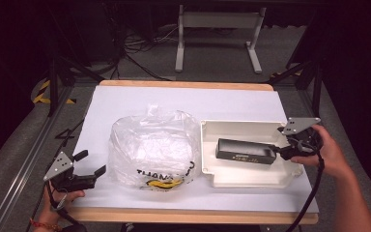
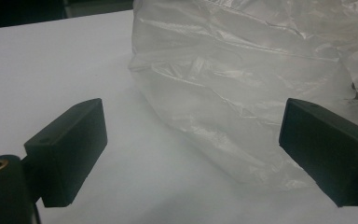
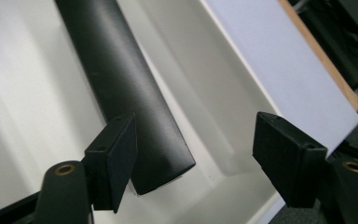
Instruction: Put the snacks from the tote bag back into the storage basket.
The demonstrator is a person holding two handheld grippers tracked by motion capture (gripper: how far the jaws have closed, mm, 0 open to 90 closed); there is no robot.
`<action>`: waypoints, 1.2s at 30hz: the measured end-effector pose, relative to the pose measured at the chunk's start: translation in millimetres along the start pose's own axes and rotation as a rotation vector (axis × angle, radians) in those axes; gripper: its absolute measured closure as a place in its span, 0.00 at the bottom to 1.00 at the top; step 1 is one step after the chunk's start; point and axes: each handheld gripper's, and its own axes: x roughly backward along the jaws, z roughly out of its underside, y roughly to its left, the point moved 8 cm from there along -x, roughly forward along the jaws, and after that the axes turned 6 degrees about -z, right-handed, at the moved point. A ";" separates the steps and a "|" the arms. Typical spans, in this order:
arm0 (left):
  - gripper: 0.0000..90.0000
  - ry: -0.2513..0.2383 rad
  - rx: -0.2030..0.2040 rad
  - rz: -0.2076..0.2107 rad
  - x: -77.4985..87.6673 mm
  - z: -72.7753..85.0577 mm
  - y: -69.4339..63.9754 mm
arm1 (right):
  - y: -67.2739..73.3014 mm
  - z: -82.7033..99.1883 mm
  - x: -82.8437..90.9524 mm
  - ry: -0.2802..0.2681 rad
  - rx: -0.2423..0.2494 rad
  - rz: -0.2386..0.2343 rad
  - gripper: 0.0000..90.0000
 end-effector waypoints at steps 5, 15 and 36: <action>0.09 0.000 -0.002 0.002 0.1 -0.1 0.2 | 4.6 2.3 5.7 -0.043 -0.029 0.022 0.31; 0.10 -0.002 0.001 0.001 0.3 -0.1 0.2 | 12.1 16.9 15.4 -0.092 -0.129 0.102 0.23; 0.10 -0.001 0.005 0.001 0.1 0.0 0.7 | 34.0 57.6 20.8 -0.197 -0.293 0.204 0.08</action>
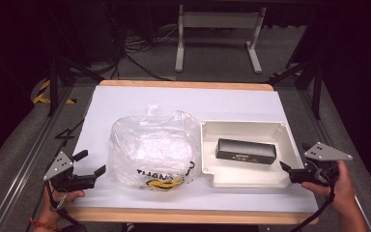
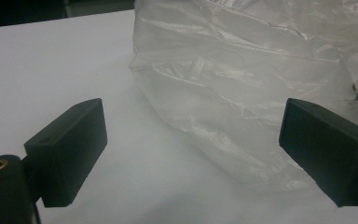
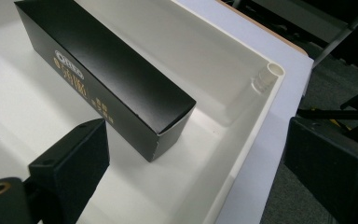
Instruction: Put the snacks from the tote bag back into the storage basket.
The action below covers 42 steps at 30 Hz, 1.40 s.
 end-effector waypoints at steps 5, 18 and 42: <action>0.10 0.004 0.004 -0.001 -0.5 0.2 0.2 | 2.8 14.3 -0.5 -0.001 -0.021 -0.011 0.07; 0.09 0.013 0.007 -0.001 -1.2 0.4 0.5 | 12.5 37.0 -1.0 -0.046 -0.036 -0.004 0.06; 0.09 0.017 0.000 0.000 -1.7 0.6 -0.1 | 18.9 69.7 -6.0 -0.172 -0.123 0.062 0.06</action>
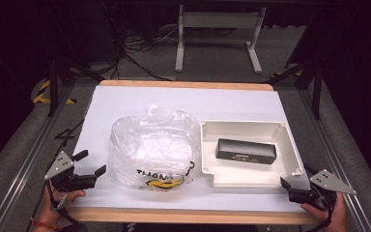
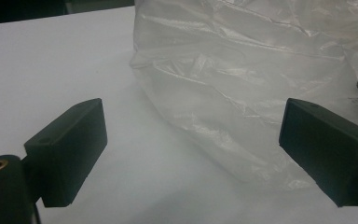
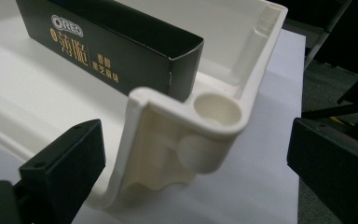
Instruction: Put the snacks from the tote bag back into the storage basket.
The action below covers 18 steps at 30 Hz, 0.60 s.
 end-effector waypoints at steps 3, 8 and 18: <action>0.10 -0.001 0.004 0.000 -0.6 -0.1 0.1 | -0.3 5.8 0.2 0.003 -0.025 0.022 0.05; 0.09 0.001 -0.002 0.003 -0.2 0.0 0.0 | -0.6 6.2 -0.1 -0.002 -0.030 0.016 0.05; 0.10 0.010 -0.005 -0.001 -1.2 0.3 -0.4 | 0.6 1.8 -0.6 0.000 0.011 -0.001 0.06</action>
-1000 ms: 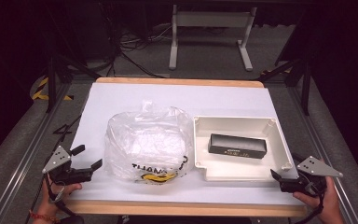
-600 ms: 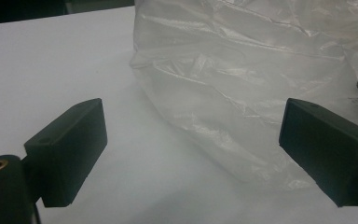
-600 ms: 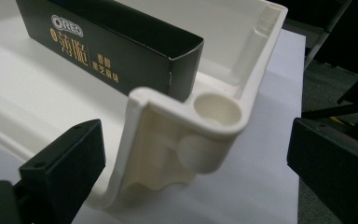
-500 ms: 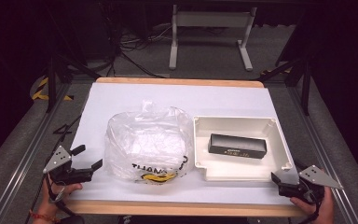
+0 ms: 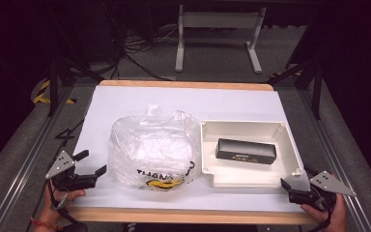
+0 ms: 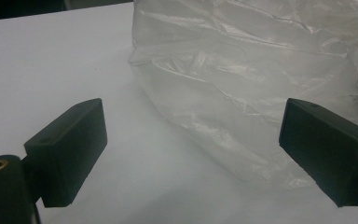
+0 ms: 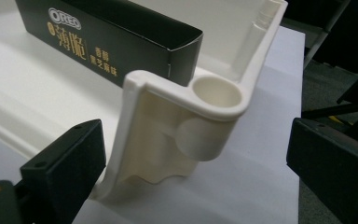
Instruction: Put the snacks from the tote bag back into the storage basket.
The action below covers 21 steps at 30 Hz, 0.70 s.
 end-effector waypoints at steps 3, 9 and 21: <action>0.10 -0.007 0.002 0.004 0.6 -0.2 -0.1 | 1.0 -4.0 -1.0 -0.009 0.014 -0.003 0.06; 0.10 -0.011 -0.003 0.008 1.3 -0.3 -0.4 | 0.3 -1.3 -4.9 -0.002 0.004 -0.018 0.06; 0.09 -0.014 0.002 0.009 1.6 -0.4 0.0 | -0.4 0.3 -4.2 -0.011 -0.001 -0.009 0.06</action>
